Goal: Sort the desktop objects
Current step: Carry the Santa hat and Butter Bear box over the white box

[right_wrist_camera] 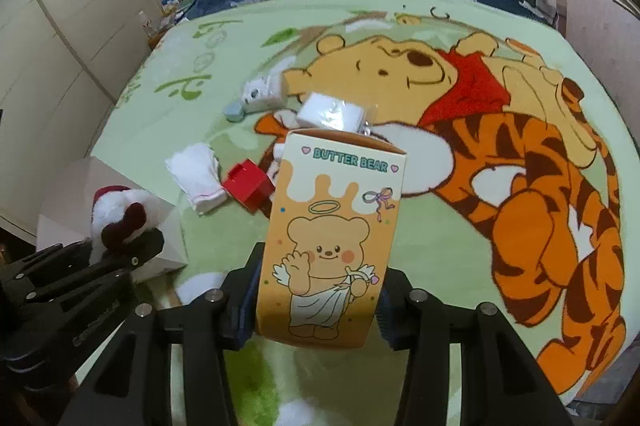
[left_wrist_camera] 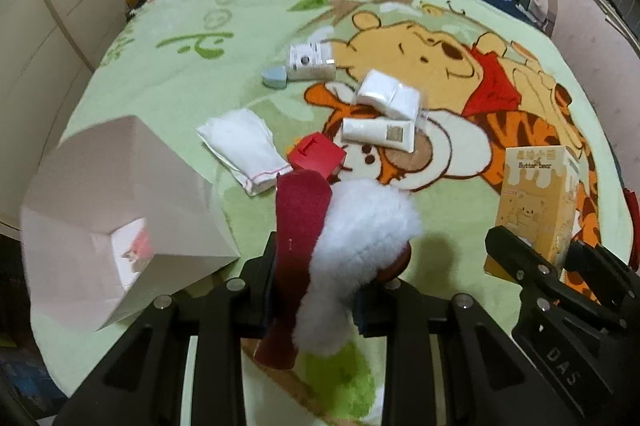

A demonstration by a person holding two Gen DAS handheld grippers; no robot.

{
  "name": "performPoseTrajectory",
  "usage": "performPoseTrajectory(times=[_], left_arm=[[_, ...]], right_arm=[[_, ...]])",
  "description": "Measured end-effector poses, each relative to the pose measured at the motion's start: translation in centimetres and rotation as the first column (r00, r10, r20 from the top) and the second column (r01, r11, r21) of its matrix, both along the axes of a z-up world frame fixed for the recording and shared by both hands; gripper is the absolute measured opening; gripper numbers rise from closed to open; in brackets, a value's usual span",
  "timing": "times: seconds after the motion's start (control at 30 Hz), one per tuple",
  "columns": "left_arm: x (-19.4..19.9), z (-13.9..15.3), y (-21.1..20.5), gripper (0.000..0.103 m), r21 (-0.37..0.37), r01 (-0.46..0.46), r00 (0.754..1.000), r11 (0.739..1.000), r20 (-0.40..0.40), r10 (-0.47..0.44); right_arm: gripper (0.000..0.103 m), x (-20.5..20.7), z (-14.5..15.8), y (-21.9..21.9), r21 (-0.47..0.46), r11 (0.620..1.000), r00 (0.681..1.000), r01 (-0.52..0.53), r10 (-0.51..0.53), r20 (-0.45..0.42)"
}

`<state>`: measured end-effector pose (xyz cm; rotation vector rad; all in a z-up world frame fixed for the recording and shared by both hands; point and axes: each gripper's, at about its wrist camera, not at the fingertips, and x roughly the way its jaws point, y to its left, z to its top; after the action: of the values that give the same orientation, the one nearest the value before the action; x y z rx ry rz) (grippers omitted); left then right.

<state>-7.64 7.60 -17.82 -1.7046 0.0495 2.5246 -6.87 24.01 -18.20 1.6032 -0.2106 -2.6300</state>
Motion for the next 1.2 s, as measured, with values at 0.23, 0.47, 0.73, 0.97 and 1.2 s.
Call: performPoseTrajectory(times=[0.23, 0.47, 0.73, 0.97, 1.2], left_arm=[[2.4, 4.9, -2.6, 0.030, 0.022, -0.034, 0.999, 0.999, -0.033, 0.035], [4.9, 9.2, -7.3, 0.030, 0.024, -0.112, 0.990, 0.993, -0.084, 0.114], [6.7, 11.4, -14.4, 0.030, -0.001, -0.244, 0.962, 0.970, -0.129, 0.242], [6.8, 11.2, -19.4, 0.030, -0.010, -0.330, 0.937, 0.944, -0.122, 0.326], [6.4, 10.2, -21.3, 0.030, -0.022, -0.336, 0.937, 0.941, -0.107, 0.332]], right_arm=[[0.048, 1.6, 4.3, -1.7, 0.004, 1.000, 0.999, -0.022, 0.023, -0.047], [0.048, 3.2, 7.6, -6.8, -0.009, 0.992, 0.989, -0.125, 0.124, -0.085], [0.048, 4.6, 9.6, -14.6, -0.028, 0.960, 0.955, -0.279, 0.275, -0.109], [0.048, 5.6, 10.1, -20.2, -0.033, 0.925, 0.920, -0.380, 0.374, -0.119], [0.048, 5.5, 9.9, -22.6, -0.024, 0.914, 0.910, -0.405, 0.400, -0.111]])
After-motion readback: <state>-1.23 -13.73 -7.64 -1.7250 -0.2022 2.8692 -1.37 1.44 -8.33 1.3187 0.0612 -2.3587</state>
